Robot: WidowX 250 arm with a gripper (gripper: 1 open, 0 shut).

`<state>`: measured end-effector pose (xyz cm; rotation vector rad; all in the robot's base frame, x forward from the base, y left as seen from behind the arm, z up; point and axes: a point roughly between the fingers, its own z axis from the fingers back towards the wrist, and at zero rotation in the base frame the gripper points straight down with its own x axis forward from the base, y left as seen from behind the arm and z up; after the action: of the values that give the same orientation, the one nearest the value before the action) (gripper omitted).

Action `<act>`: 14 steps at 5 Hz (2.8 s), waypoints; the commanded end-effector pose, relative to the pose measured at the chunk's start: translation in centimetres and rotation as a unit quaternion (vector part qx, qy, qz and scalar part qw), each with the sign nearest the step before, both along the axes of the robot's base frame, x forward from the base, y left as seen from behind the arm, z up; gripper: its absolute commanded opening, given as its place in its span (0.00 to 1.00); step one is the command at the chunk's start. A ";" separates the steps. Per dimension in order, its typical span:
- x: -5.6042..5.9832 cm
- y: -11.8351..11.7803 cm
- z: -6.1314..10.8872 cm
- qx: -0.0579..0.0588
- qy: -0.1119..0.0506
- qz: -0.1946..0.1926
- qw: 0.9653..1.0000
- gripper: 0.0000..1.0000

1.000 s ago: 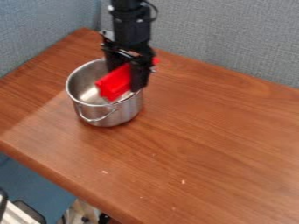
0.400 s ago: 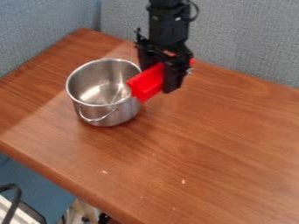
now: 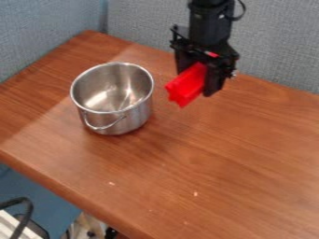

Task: Put the red object in the metal pot

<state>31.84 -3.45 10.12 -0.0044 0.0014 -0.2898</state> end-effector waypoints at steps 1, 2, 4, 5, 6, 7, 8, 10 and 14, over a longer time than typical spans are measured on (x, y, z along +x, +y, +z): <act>1.2 1.9 0.9 -0.001 -0.028 0.044 0.999 0.00; 2.1 3.0 0.0 0.000 -0.032 0.067 0.997 0.00; 2.4 4.0 -0.7 -0.007 -0.028 0.097 0.995 0.00; 2.4 4.0 -0.6 -0.009 -0.029 0.101 0.994 0.00; 2.4 4.1 -0.5 -0.012 -0.030 0.107 0.994 0.00; 2.4 4.1 -0.4 -0.013 -0.030 0.111 0.993 0.00; 2.3 4.4 -0.2 -0.015 -0.033 0.118 0.992 0.00; 1.4 6.9 2.3 -0.003 -0.059 0.163 0.985 0.00; -2.4 12.9 3.4 0.036 -0.077 0.238 0.967 0.00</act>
<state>29.51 8.77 11.24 0.0643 -0.0688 0.1788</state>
